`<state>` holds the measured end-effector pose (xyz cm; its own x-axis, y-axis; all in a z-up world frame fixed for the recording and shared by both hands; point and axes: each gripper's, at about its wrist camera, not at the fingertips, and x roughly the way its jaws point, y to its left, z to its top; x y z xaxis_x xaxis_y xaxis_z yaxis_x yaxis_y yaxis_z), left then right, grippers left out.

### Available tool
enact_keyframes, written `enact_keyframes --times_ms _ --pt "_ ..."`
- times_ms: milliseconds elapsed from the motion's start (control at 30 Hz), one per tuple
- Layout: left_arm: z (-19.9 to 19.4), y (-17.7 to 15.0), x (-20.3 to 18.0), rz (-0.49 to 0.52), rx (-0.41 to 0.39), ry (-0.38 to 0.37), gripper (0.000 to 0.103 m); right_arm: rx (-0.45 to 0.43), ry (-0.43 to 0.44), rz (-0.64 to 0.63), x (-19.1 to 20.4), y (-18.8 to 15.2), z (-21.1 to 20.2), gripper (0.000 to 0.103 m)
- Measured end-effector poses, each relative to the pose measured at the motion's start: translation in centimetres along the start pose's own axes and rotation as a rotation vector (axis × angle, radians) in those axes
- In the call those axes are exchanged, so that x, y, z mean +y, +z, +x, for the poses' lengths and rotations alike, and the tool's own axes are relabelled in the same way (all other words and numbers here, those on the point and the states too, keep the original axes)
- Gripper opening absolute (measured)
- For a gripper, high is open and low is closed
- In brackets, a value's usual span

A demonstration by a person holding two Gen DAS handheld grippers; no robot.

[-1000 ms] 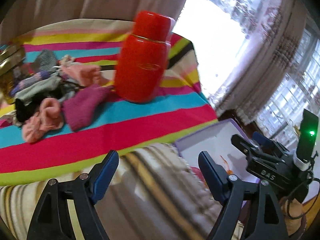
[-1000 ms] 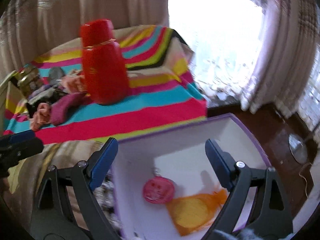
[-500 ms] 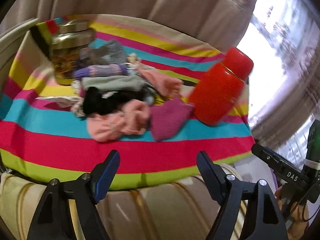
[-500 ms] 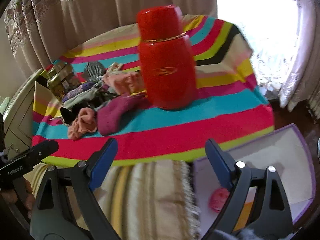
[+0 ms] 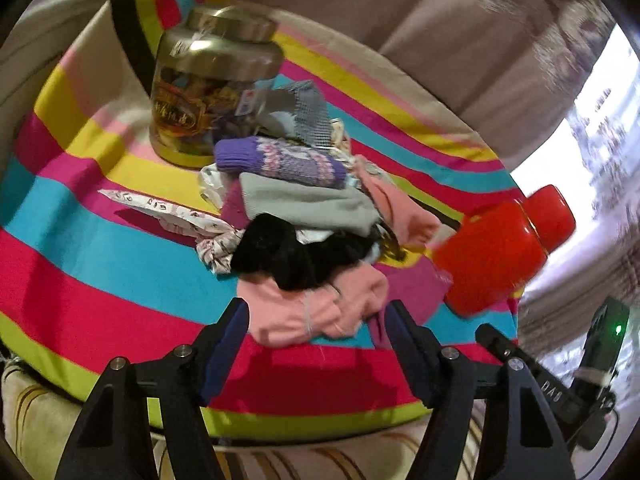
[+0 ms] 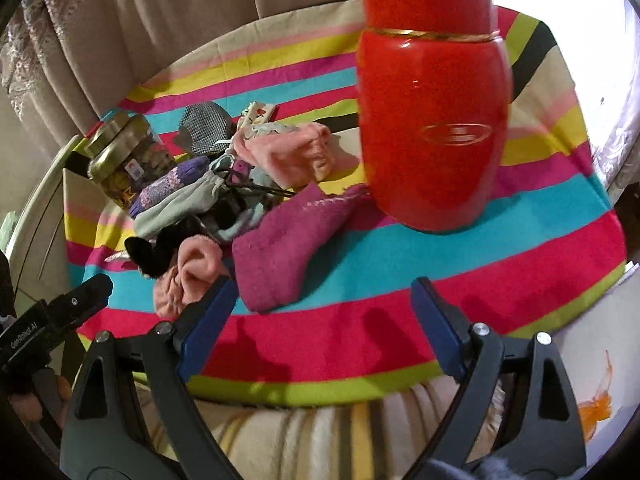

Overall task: Organize soft objects
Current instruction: 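Grasp the black scrunchie with the left tool while the right grasps the magenta sock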

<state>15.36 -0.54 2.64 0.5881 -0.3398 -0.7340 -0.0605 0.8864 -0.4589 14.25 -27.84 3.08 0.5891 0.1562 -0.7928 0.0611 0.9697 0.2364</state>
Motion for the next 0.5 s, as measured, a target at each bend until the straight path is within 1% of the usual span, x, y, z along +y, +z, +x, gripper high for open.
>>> enact_keyframes --times_ms 133,200,367,500 --pt "2.3 1.3 1.7 -0.098 0.031 -0.021 0.067 0.003 -0.035 -0.002 1.0 0.9 2.0 0.091" --pt "3.4 1.7 2.3 -0.126 0.039 -0.022 0.065 0.0 -0.047 -0.01 1.4 1.3 2.8 0.091" --pt "5.4 2.4 3.3 -0.168 0.051 -0.039 0.062 0.002 -0.096 -0.043 2.5 1.9 5.0 0.09" --pt "6.4 2.6 3.5 -0.163 0.05 -0.054 0.06 0.012 -0.111 -0.047 2.8 2.3 6.5 0.091"
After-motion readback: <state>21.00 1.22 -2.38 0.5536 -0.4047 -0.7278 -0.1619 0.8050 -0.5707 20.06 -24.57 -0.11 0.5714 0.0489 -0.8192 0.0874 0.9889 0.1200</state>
